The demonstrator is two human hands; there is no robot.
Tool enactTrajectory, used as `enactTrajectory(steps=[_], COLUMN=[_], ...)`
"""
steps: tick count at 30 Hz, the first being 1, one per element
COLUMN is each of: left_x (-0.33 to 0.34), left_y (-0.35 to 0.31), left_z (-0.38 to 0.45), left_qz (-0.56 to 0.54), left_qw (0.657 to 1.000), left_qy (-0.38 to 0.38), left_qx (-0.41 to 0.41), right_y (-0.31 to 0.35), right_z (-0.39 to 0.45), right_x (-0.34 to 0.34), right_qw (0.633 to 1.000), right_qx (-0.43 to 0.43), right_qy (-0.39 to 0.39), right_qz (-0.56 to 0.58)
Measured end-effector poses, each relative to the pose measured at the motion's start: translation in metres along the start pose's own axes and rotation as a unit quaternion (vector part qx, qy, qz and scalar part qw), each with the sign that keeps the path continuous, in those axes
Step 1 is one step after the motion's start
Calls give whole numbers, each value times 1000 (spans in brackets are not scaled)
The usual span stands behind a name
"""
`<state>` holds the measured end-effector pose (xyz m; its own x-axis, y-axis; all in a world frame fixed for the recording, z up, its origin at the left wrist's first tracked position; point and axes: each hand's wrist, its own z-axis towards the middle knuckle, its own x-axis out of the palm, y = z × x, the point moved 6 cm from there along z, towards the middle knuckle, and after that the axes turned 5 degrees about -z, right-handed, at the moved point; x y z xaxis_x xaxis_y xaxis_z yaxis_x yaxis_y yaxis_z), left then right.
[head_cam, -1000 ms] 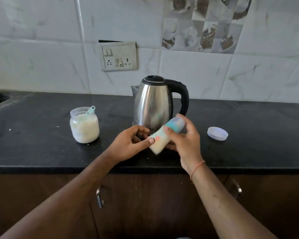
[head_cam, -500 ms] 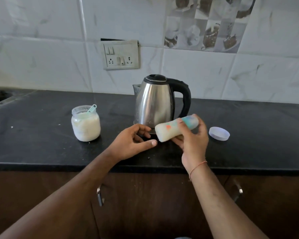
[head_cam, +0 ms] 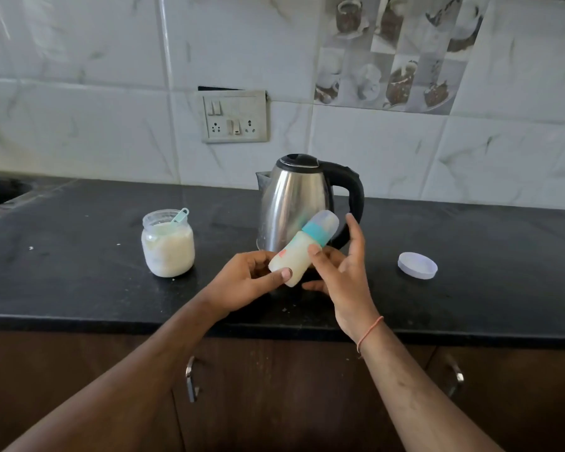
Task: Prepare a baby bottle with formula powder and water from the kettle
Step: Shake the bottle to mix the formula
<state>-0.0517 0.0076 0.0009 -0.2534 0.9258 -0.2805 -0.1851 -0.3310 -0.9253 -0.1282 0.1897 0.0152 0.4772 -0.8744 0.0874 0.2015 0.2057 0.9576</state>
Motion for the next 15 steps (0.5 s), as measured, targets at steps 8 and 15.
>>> enactTrajectory(steps=[8,15], left_x=[8,9], left_y=[5,-4], left_z=[0,-3], left_qz=[-43,57], left_qw=[996,997], left_qy=[74,42], left_qx=[-6,24], right_y=[1,1], right_z=[-1,-2], right_x=[8,-27], right_qw=[998,976], right_qx=[18,21], right_qy=[66,-141], right_qz=[11,168])
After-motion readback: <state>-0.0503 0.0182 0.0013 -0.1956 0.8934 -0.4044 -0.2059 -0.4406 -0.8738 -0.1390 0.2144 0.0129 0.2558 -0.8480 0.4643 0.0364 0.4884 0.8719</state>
